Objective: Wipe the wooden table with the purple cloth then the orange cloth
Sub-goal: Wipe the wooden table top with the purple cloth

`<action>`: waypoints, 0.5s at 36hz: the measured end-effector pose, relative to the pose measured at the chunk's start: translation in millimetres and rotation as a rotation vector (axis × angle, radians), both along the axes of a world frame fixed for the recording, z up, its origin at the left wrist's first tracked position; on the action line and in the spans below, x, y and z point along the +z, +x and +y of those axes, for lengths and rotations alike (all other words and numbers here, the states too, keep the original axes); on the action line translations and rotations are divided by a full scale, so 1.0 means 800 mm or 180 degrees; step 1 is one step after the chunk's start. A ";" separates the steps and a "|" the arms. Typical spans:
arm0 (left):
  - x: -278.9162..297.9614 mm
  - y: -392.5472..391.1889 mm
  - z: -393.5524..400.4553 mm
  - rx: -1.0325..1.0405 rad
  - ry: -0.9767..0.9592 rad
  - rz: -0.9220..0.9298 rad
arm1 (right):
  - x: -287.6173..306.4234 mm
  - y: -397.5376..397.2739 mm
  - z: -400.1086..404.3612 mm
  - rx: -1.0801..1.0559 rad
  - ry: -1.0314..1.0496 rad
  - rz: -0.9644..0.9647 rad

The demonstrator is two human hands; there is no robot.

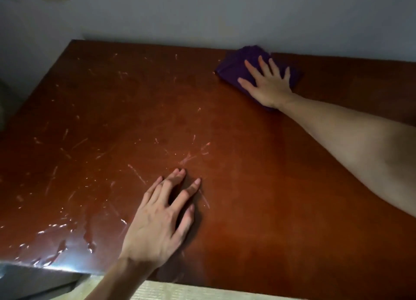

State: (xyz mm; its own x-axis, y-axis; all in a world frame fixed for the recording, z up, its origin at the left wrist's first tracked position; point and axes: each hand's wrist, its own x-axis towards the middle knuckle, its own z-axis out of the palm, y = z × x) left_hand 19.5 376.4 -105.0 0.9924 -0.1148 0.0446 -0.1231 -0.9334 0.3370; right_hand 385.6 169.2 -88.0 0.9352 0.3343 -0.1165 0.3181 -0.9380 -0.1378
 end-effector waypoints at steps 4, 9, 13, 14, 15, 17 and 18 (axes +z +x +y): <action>0.000 -0.001 -0.001 -0.0037 0.0026 -0.0158 | -0.003 -0.082 0.011 -0.0047 -0.0051 -0.0040; 0.000 0.000 -0.001 0.0110 -0.0340 -0.0306 | -0.009 -0.216 0.026 0.0063 -0.0059 -0.0130; 0.011 -0.017 0.005 0.0663 -0.0681 -0.0832 | -0.012 -0.334 0.046 0.0187 -0.0022 -0.0199; 0.013 -0.023 0.011 0.0731 -0.0705 -0.0935 | -0.014 -0.363 0.049 0.0222 0.0013 -0.0213; 0.015 -0.030 0.020 0.0734 -0.0710 -0.0984 | -0.016 -0.391 0.053 0.0278 0.0045 -0.0230; 0.020 -0.041 0.046 0.0578 -0.0615 -0.0985 | -0.018 -0.441 0.057 0.0452 0.0074 -0.0277; 0.021 -0.044 0.061 0.0451 -0.0495 -0.0951 | -0.019 -0.463 0.059 0.0569 0.0074 -0.0297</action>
State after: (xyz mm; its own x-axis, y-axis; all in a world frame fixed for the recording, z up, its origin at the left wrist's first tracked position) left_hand -16.0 425.5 -88.0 0.9385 0.0539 0.3410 -0.1106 -0.8887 0.4449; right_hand 15.6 216.1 -103.5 0.8672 0.4975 -0.0226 0.4916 -0.8624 -0.1209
